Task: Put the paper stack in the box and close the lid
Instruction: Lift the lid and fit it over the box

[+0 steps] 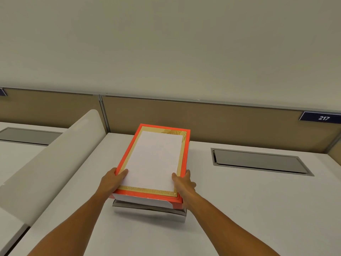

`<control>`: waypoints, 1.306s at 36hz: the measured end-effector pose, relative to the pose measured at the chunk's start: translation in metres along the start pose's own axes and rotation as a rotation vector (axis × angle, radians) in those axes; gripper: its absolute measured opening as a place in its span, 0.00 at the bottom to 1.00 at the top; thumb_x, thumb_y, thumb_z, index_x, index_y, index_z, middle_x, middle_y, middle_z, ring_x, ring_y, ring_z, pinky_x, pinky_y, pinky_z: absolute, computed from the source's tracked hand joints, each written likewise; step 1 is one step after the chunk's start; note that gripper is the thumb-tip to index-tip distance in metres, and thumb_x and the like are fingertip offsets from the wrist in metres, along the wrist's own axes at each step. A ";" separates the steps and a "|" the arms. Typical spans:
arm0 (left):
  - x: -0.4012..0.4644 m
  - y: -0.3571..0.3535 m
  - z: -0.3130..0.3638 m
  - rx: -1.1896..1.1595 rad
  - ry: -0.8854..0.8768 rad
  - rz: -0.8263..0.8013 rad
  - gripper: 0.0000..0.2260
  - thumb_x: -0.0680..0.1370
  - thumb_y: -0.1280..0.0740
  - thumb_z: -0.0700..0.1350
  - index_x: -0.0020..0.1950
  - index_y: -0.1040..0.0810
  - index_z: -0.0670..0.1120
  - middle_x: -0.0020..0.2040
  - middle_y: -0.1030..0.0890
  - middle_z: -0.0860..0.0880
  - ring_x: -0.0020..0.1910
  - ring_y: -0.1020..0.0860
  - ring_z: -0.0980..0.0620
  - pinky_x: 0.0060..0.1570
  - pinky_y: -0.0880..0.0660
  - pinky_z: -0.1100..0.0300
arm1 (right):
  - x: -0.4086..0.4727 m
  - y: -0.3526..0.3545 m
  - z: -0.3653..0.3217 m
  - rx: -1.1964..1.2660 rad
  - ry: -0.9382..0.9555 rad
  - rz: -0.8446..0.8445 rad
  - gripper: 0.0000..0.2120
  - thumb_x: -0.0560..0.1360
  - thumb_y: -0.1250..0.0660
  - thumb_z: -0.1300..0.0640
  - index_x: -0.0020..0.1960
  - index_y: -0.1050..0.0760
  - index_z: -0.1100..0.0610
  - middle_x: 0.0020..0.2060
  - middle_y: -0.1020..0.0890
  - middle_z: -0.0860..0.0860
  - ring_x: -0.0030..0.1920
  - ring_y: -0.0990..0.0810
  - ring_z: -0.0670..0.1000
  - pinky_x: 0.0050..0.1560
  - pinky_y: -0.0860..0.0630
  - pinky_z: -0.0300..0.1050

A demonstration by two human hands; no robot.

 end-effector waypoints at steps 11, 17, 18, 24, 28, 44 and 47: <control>-0.002 -0.019 -0.011 0.024 0.028 -0.019 0.22 0.80 0.39 0.58 0.66 0.29 0.44 0.55 0.23 0.47 0.51 0.23 0.45 0.54 0.24 0.49 | 0.011 0.003 0.018 -0.050 -0.046 0.012 0.34 0.80 0.46 0.37 0.81 0.55 0.45 0.70 0.35 0.58 0.67 0.28 0.59 0.66 0.25 0.59; 0.004 -0.022 -0.012 0.033 0.035 -0.033 0.21 0.80 0.39 0.59 0.64 0.28 0.44 0.54 0.22 0.47 0.50 0.22 0.46 0.51 0.25 0.53 | 0.017 0.001 0.025 -0.058 -0.072 0.004 0.35 0.80 0.45 0.37 0.81 0.56 0.45 0.70 0.36 0.58 0.66 0.29 0.59 0.66 0.25 0.59; 0.005 -0.022 -0.012 0.040 0.038 -0.035 0.21 0.80 0.39 0.59 0.65 0.28 0.44 0.54 0.22 0.47 0.50 0.22 0.46 0.51 0.25 0.53 | 0.018 0.000 0.026 -0.059 -0.076 0.003 0.35 0.80 0.45 0.37 0.81 0.56 0.45 0.70 0.36 0.58 0.66 0.29 0.59 0.66 0.25 0.59; 0.007 -0.025 -0.015 0.079 0.047 -0.034 0.22 0.80 0.40 0.59 0.65 0.28 0.43 0.54 0.22 0.46 0.50 0.22 0.45 0.54 0.23 0.50 | 0.024 -0.001 0.027 -0.066 -0.090 -0.015 0.35 0.81 0.45 0.37 0.81 0.56 0.46 0.71 0.37 0.58 0.67 0.30 0.59 0.66 0.26 0.59; 0.008 -0.026 -0.021 0.125 0.062 -0.043 0.24 0.80 0.40 0.60 0.65 0.29 0.43 0.55 0.22 0.46 0.50 0.21 0.45 0.55 0.22 0.49 | 0.028 -0.001 0.026 -0.077 -0.095 -0.016 0.34 0.81 0.46 0.39 0.81 0.56 0.46 0.71 0.39 0.58 0.68 0.30 0.59 0.66 0.26 0.57; 0.006 -0.031 -0.029 0.185 0.055 -0.058 0.23 0.80 0.41 0.61 0.64 0.29 0.45 0.54 0.22 0.47 0.48 0.22 0.48 0.52 0.24 0.52 | 0.028 -0.001 0.039 -0.175 -0.056 0.004 0.30 0.83 0.47 0.42 0.81 0.52 0.49 0.71 0.36 0.58 0.67 0.28 0.58 0.65 0.25 0.54; 0.004 -0.029 -0.030 0.224 0.040 -0.018 0.19 0.79 0.41 0.62 0.57 0.28 0.47 0.52 0.21 0.47 0.45 0.22 0.48 0.48 0.25 0.54 | 0.025 -0.002 0.044 -0.163 -0.032 -0.021 0.29 0.83 0.47 0.43 0.80 0.52 0.48 0.72 0.36 0.57 0.65 0.27 0.57 0.53 0.26 0.48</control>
Point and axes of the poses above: each hand's wrist, its own x-axis towards the middle knuckle, its own y-axis out of the back of the hand, z = x × y, the point moved 5 cm from there along x, towards the middle knuckle
